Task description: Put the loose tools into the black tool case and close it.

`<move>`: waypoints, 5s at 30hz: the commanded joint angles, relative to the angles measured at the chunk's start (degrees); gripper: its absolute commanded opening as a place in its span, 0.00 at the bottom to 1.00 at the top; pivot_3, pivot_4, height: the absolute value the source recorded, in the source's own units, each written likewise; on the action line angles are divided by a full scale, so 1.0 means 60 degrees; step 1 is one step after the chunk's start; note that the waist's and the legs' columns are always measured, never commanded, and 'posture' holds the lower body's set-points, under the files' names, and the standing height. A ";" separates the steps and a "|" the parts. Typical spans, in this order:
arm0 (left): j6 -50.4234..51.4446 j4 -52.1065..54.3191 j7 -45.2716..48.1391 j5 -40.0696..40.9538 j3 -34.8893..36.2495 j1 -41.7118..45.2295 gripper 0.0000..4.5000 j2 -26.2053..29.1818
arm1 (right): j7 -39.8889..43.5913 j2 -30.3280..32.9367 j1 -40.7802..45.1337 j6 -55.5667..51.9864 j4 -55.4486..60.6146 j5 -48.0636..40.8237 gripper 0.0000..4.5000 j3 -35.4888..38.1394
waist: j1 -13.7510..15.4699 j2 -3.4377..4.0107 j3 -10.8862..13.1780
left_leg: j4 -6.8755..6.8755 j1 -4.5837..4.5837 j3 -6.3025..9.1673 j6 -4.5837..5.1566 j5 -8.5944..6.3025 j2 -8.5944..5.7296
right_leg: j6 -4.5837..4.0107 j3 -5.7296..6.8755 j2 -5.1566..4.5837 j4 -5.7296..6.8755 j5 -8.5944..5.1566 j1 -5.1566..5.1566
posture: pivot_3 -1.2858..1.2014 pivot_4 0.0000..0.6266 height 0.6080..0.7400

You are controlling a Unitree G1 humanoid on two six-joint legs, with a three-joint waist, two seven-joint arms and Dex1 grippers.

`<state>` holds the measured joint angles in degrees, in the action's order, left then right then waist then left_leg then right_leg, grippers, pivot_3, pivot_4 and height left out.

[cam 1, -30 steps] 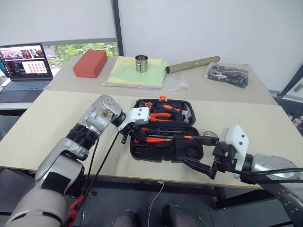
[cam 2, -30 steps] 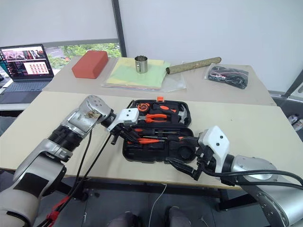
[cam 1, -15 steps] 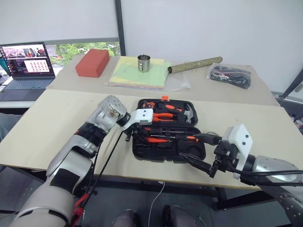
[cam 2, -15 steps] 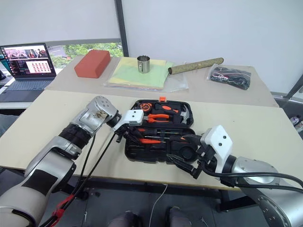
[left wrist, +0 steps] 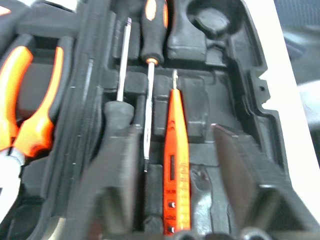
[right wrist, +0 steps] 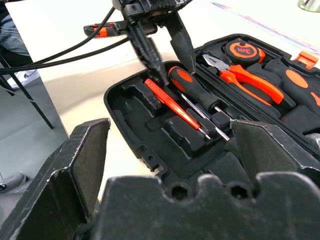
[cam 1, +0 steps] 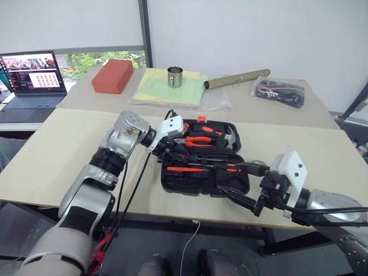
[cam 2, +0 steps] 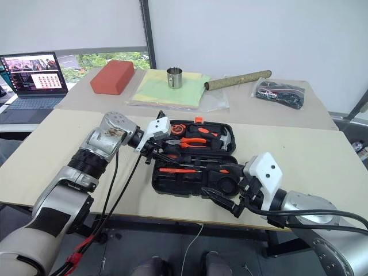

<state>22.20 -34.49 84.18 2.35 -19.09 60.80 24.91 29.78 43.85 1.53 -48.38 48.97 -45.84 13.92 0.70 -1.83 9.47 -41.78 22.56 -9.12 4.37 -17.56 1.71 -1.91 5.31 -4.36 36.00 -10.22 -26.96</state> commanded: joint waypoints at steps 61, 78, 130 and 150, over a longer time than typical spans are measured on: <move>0.0670 -0.0262 -0.4939 0.0517 0.3957 -0.3728 0.98 0.3800 | 0.2834 -0.0220 0.4167 0.0956 -0.2608 0.0689 1.00 -0.2548 | -0.0027 0.0032 -0.0004 | 0.0029 -0.0057 -0.0056 -0.0097 -0.0016 -0.0014 | -0.0035 0.0089 -0.0093 0.0004 0.0040 0.0035 | 0.52 0.24 1.00; 0.0520 -0.1838 -0.4465 0.0692 0.3757 -0.2412 0.38 0.3299 | 0.2384 0.0049 0.3198 0.0630 -0.1886 0.0483 1.00 -0.1714 | -0.0038 0.0033 -0.0005 | 0.0028 -0.0069 -0.0081 -0.0066 0.0019 0.0017 | -0.0016 0.0031 -0.0072 0.0032 0.0013 0.0005 | 0.52 0.24 1.00; 0.0331 0.2509 0.0621 0.1087 -0.0556 -0.1172 0.07 0.0709 | 0.0281 0.0957 0.0164 0.0437 -0.0201 -0.0992 1.00 0.0536 | -0.0001 0.0021 0.0001 | -0.0002 -0.0019 -0.0035 0.0004 0.0012 0.0012 | 0.0011 -0.0003 -0.0007 -0.0009 0.0021 0.0020 | 0.52 0.24 1.00; -0.1880 0.2154 0.0795 -0.0089 -0.1188 -0.1638 0.01 0.1468 | 0.0237 0.0932 -0.0039 0.0474 -0.0174 -0.0992 1.00 0.0616 | 0.0062 0.0022 0.0001 | -0.0008 -0.0021 -0.0036 0.0012 0.0007 0.0006 | 0.0014 0.0001 -0.0013 -0.0015 0.0023 0.0033 | 0.52 0.24 1.00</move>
<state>12.41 -22.01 89.68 3.25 -25.23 51.32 34.47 31.32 49.73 1.02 -46.70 46.72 -50.98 16.34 1.07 -1.70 9.47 -41.83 22.44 -9.33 4.44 -17.52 1.75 -1.83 5.31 -4.43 35.91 -10.08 -26.77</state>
